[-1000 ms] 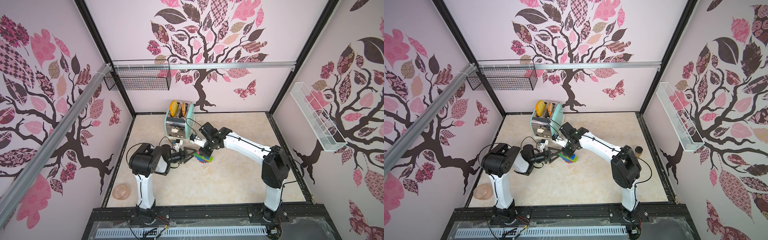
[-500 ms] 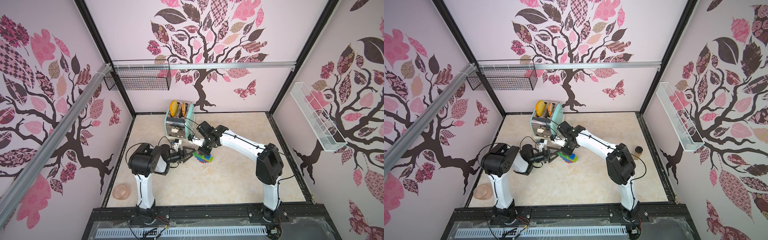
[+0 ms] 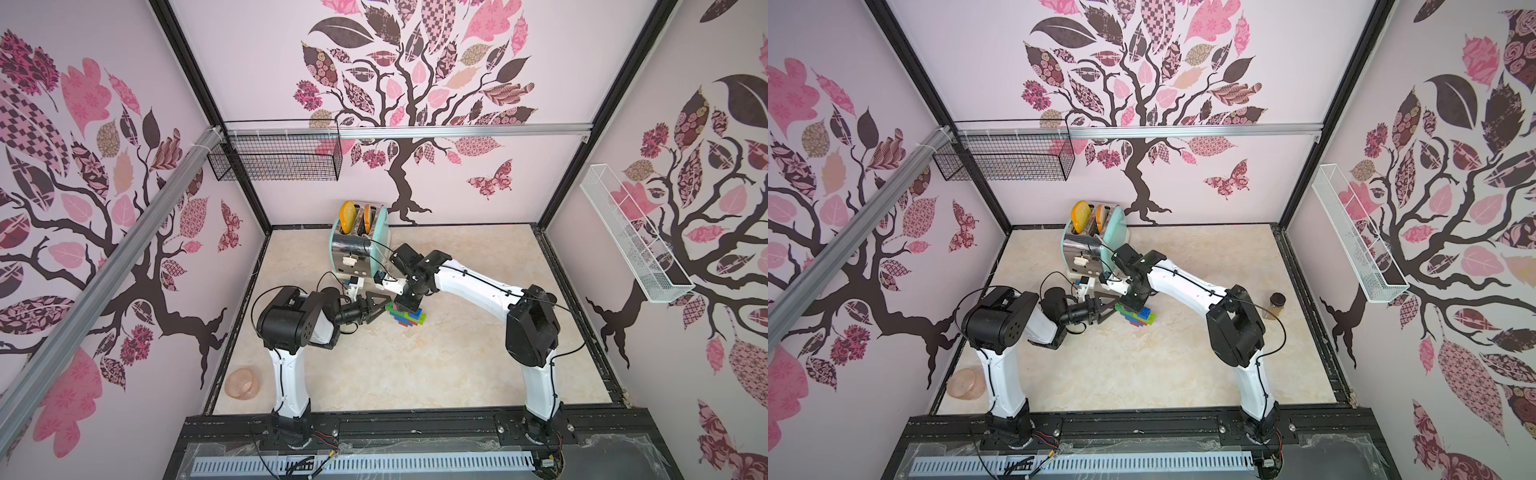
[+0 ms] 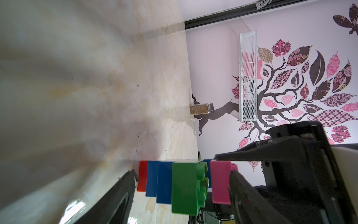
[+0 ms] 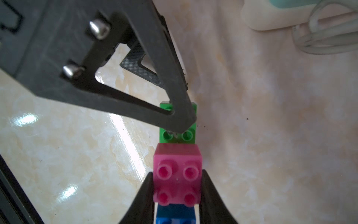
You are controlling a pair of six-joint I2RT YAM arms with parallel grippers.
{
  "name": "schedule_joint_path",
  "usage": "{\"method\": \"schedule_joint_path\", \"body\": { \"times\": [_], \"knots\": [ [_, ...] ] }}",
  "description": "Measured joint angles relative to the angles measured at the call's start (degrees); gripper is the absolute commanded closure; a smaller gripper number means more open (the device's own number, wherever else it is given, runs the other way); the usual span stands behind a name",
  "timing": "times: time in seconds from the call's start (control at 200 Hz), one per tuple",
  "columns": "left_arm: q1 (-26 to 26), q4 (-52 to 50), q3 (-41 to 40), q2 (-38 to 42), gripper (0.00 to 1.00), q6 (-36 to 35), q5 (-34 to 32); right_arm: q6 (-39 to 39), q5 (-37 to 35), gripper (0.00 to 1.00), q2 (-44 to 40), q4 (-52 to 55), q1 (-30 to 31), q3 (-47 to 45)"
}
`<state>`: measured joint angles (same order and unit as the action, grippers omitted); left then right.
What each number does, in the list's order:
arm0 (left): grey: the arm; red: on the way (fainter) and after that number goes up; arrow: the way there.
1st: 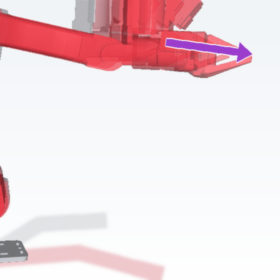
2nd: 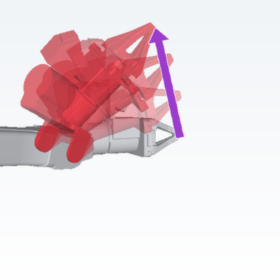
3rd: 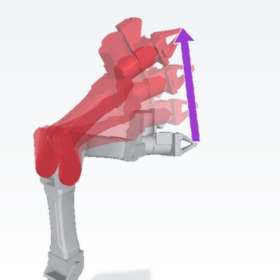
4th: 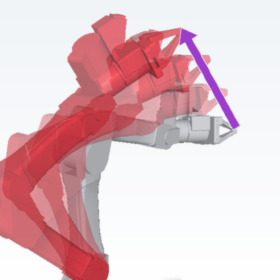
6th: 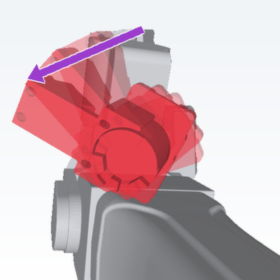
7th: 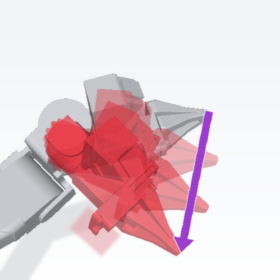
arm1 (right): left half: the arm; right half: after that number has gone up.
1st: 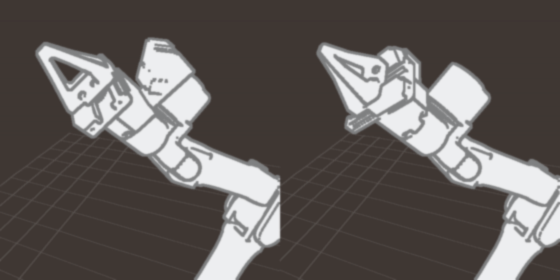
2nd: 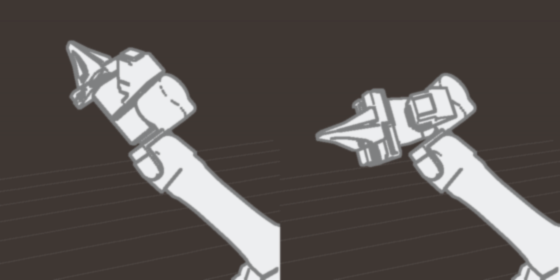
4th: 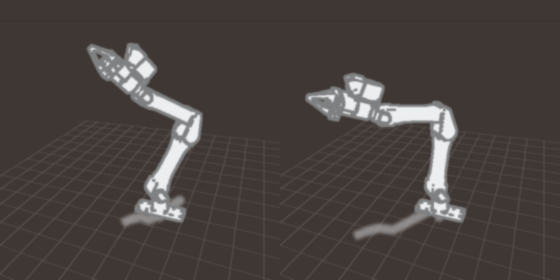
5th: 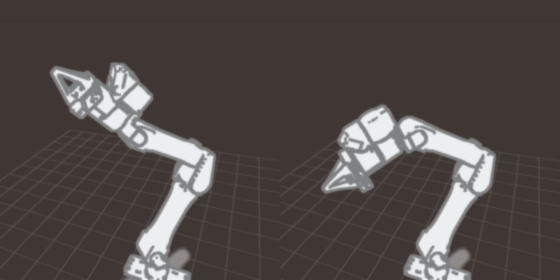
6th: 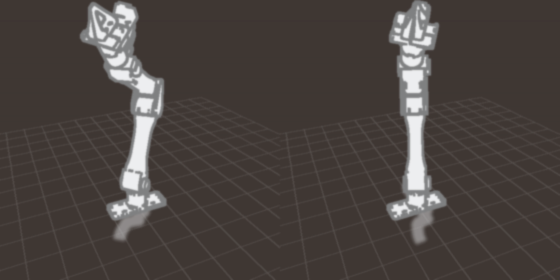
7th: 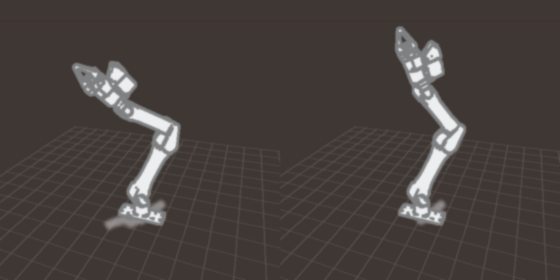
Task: Assemble a heart with lego
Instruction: Assemble the lego brick with the lego brick.
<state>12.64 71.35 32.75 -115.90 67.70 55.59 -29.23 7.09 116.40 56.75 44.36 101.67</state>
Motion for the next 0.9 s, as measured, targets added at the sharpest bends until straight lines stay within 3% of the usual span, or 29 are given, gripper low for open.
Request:
{"method": "schedule_joint_path", "body": {
  "times": [0.9],
  "knots": [
    [1.6, 0.1, 0.6, 2.1, 0.24, 0.6, -0.1, 0.7, -1.2, 0.73, 0.3, -0.7, 0.5, 0.3]
  ]
}}
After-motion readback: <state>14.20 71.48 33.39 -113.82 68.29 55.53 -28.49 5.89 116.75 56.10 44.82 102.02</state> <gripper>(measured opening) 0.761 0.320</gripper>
